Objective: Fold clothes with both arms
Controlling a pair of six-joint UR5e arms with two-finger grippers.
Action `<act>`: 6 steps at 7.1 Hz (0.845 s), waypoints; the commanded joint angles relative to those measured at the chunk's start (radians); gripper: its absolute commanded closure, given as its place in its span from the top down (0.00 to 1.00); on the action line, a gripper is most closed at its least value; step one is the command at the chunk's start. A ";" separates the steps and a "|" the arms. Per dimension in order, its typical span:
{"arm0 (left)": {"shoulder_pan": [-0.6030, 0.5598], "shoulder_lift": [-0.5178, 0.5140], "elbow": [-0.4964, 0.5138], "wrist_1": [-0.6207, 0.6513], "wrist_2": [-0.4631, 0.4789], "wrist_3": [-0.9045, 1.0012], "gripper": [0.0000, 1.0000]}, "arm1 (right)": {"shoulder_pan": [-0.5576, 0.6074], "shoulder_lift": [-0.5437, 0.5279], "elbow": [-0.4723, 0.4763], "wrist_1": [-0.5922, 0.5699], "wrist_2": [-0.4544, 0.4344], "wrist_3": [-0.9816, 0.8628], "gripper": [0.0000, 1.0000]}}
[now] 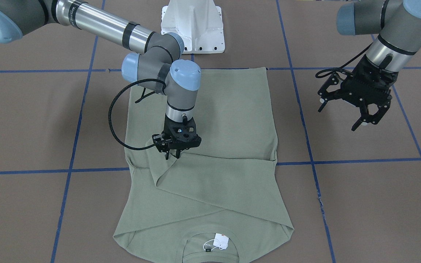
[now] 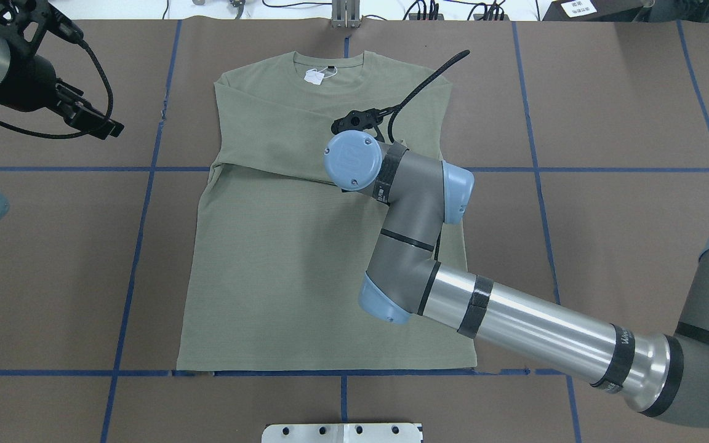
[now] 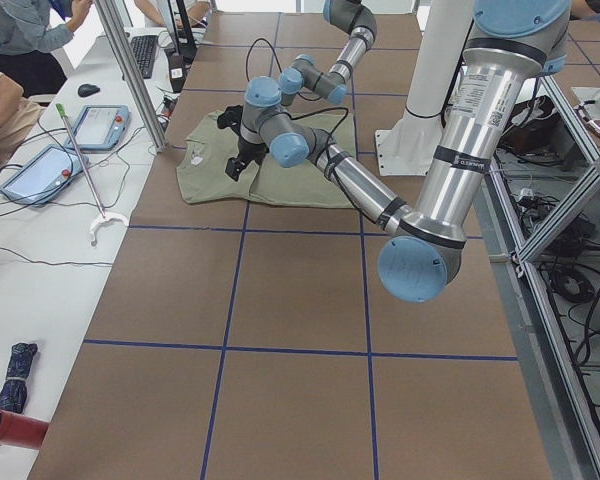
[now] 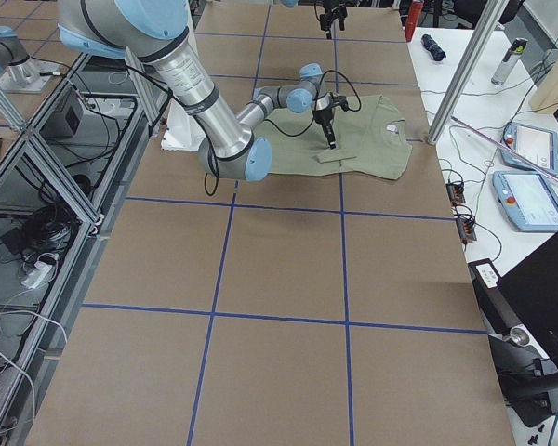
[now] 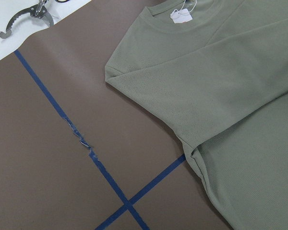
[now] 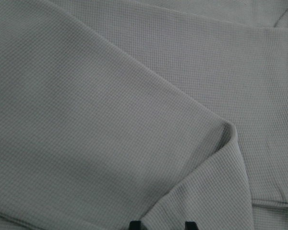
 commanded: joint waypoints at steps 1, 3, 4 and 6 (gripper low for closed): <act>0.000 0.000 -0.001 0.000 0.000 0.000 1.00 | 0.000 -0.002 -0.003 0.000 0.000 0.000 0.35; 0.000 0.000 -0.001 0.000 0.000 0.000 1.00 | 0.000 0.001 -0.007 0.000 0.000 0.000 0.00; 0.000 0.000 -0.001 0.000 0.000 0.000 1.00 | 0.000 0.001 -0.007 0.012 0.000 0.003 0.00; 0.000 0.000 -0.001 0.000 0.000 0.000 1.00 | 0.012 -0.004 0.007 0.052 0.011 -0.002 0.00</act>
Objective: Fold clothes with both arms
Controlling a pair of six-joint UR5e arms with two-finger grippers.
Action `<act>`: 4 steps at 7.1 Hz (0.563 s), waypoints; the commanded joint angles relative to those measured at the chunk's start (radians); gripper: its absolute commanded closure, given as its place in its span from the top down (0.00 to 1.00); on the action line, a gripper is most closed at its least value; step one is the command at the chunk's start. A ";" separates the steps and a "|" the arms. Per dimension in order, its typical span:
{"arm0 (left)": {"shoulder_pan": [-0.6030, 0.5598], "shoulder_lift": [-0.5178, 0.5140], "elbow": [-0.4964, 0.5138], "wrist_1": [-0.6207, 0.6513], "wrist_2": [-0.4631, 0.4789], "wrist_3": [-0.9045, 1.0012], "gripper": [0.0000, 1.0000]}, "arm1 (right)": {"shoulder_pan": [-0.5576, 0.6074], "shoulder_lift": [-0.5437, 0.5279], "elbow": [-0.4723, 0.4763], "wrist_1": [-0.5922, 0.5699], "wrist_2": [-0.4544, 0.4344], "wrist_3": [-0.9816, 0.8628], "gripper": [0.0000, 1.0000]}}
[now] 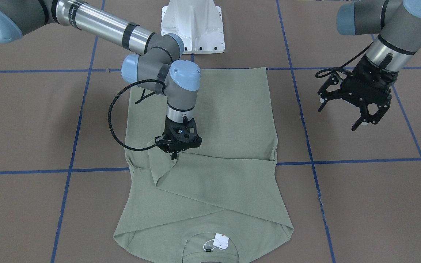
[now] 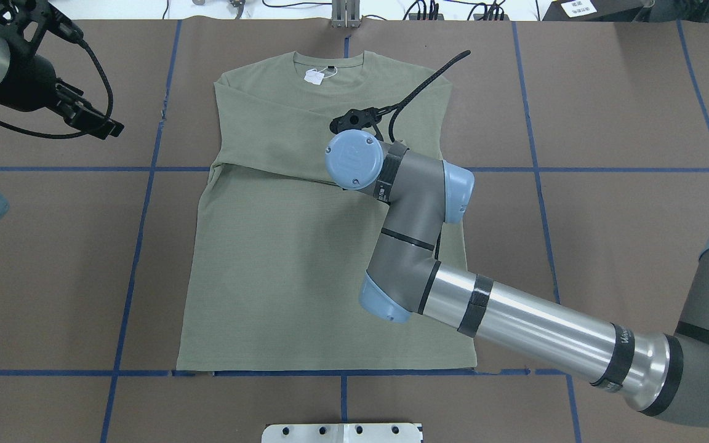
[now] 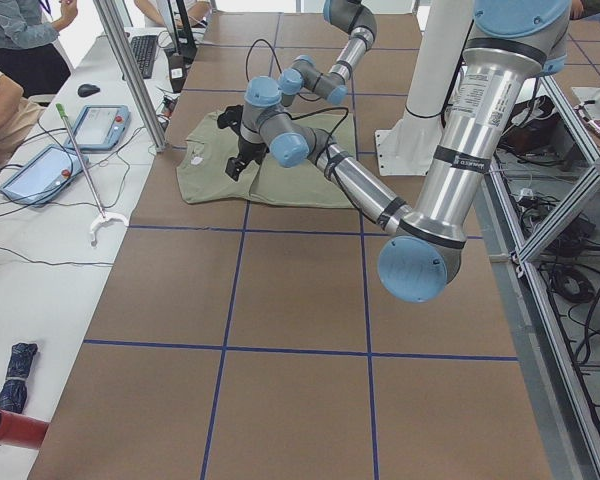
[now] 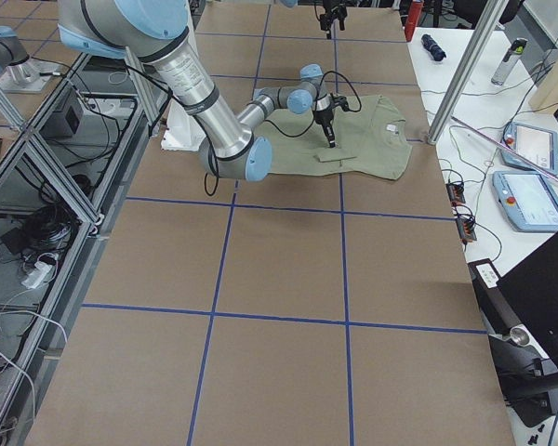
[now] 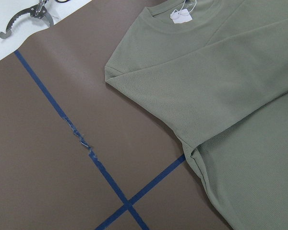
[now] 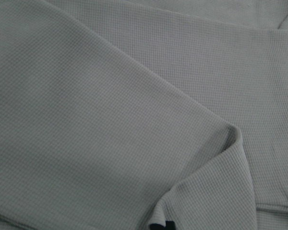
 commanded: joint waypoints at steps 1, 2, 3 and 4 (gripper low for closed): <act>0.002 0.000 0.000 0.000 0.000 -0.001 1.00 | 0.034 -0.037 0.042 0.005 0.009 -0.015 0.00; 0.002 0.000 0.000 0.000 0.000 -0.002 1.00 | 0.059 -0.124 0.126 0.005 0.014 -0.032 0.00; 0.002 -0.002 0.000 0.000 0.000 -0.002 1.00 | 0.074 -0.189 0.194 0.005 0.023 -0.079 0.00; 0.002 -0.002 0.000 0.000 0.000 -0.002 1.00 | 0.083 -0.201 0.193 0.005 0.023 -0.085 0.00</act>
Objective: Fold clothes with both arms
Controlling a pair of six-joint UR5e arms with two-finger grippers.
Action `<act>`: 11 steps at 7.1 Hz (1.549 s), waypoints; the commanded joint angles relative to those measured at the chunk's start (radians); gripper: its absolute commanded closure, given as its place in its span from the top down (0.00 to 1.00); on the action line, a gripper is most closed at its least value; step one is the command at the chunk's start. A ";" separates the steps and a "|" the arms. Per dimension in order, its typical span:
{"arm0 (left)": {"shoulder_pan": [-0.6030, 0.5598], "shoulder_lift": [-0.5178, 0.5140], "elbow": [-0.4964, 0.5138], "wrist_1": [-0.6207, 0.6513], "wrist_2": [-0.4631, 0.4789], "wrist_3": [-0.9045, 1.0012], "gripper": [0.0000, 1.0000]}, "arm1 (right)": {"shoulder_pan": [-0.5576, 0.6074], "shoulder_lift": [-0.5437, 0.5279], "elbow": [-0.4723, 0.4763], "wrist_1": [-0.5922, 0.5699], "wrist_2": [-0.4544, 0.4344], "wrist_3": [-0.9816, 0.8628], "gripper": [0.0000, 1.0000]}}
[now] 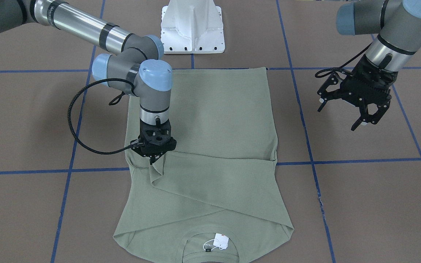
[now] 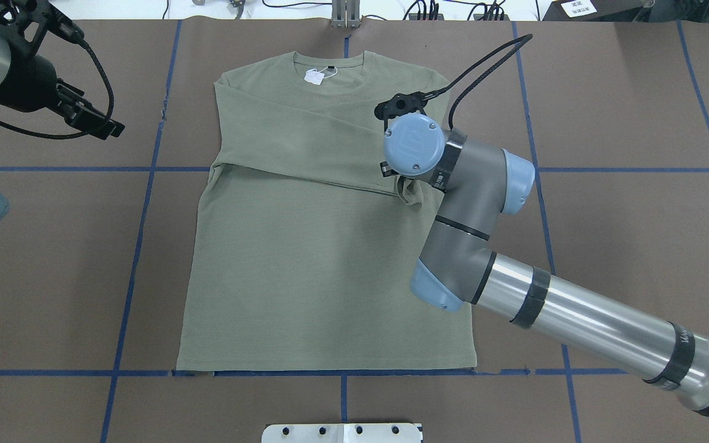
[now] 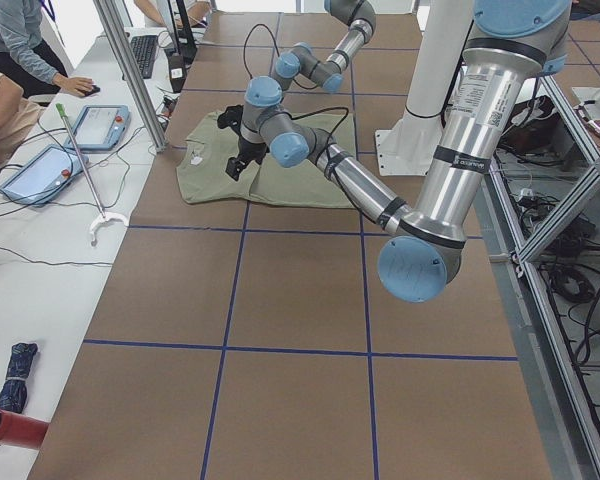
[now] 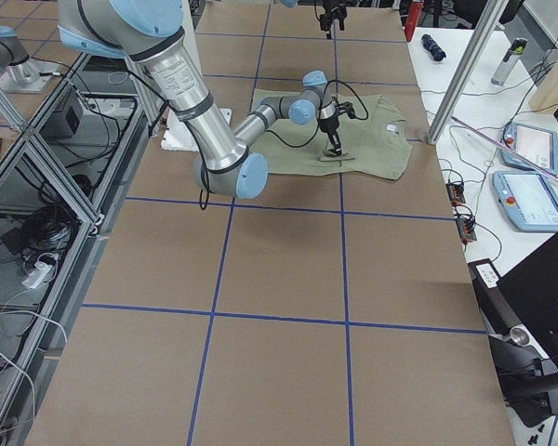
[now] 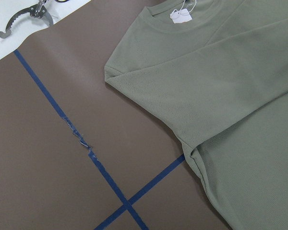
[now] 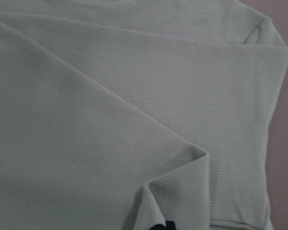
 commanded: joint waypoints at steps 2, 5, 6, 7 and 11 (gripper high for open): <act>0.002 -0.001 0.002 0.000 0.000 0.000 1.00 | 0.035 -0.062 0.031 0.000 -0.001 -0.063 0.00; 0.005 -0.004 0.002 -0.014 0.000 -0.032 1.00 | 0.065 -0.081 0.027 0.009 -0.004 -0.131 0.45; 0.005 -0.002 0.005 -0.015 0.002 -0.032 1.00 | 0.065 -0.076 0.031 0.012 -0.006 -0.122 0.99; 0.005 -0.002 0.005 -0.018 0.002 -0.032 1.00 | 0.072 -0.070 0.040 0.014 0.005 -0.117 1.00; 0.040 0.005 -0.006 -0.069 0.015 -0.296 1.00 | 0.085 -0.145 0.290 0.009 0.222 0.065 1.00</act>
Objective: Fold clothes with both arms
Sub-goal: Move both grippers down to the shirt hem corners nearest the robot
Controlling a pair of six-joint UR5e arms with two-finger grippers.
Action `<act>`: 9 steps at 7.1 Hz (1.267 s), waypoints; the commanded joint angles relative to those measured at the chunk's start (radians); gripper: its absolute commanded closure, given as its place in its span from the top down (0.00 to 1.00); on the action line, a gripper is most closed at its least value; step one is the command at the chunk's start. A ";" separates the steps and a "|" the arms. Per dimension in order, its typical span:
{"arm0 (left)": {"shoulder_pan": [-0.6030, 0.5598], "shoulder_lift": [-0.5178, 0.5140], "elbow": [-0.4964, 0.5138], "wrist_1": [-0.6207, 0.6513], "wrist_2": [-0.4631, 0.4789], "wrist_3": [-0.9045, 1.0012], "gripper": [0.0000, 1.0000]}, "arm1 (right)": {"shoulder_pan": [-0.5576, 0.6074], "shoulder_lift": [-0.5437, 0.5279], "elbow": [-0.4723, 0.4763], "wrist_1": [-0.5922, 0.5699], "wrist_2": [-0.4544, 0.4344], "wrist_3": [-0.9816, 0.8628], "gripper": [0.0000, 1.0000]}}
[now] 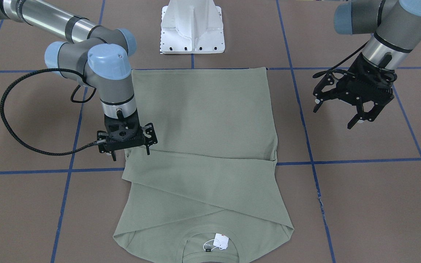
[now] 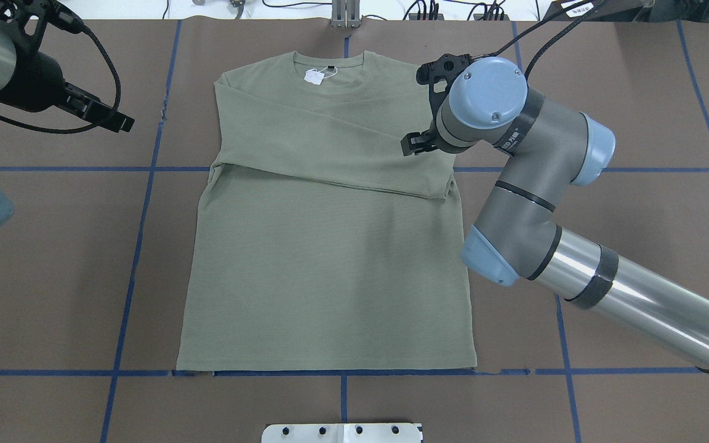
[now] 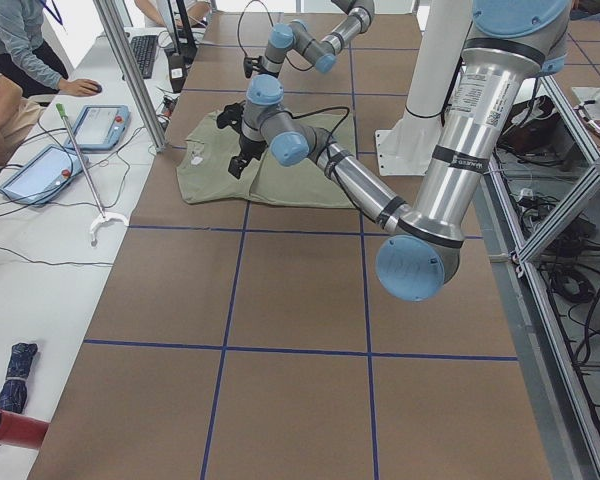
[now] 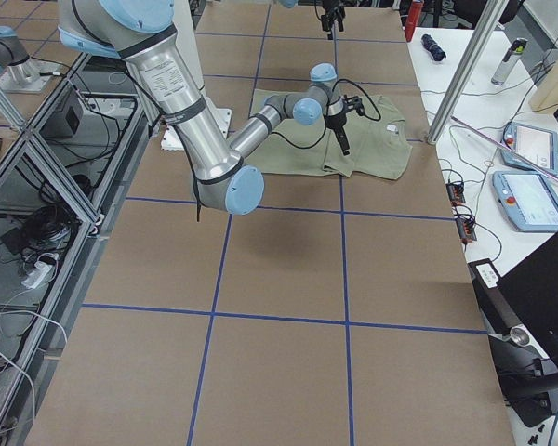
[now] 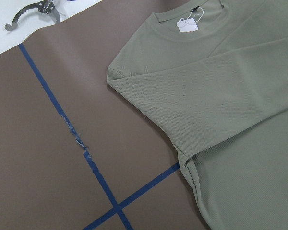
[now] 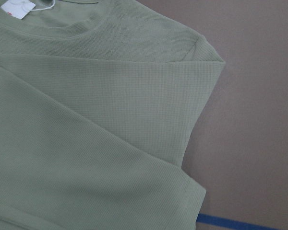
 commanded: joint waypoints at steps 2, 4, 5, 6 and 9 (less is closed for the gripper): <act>0.112 0.103 -0.015 -0.234 0.082 -0.295 1.00 | -0.119 -0.152 0.246 0.001 -0.032 0.341 1.00; 0.234 0.219 -0.098 -0.281 0.160 -0.538 1.00 | -0.261 -0.269 0.388 0.003 -0.139 0.538 0.98; 0.329 0.288 -0.165 -0.296 0.254 -0.654 1.00 | -0.333 -0.320 0.452 0.003 -0.193 0.612 0.97; 0.403 0.333 -0.188 -0.331 0.295 -0.776 0.89 | -0.420 -0.361 0.503 0.004 -0.286 0.708 0.95; 0.738 0.393 -0.178 -0.355 0.561 -1.146 0.70 | -0.539 -0.464 0.534 0.120 -0.406 0.823 0.89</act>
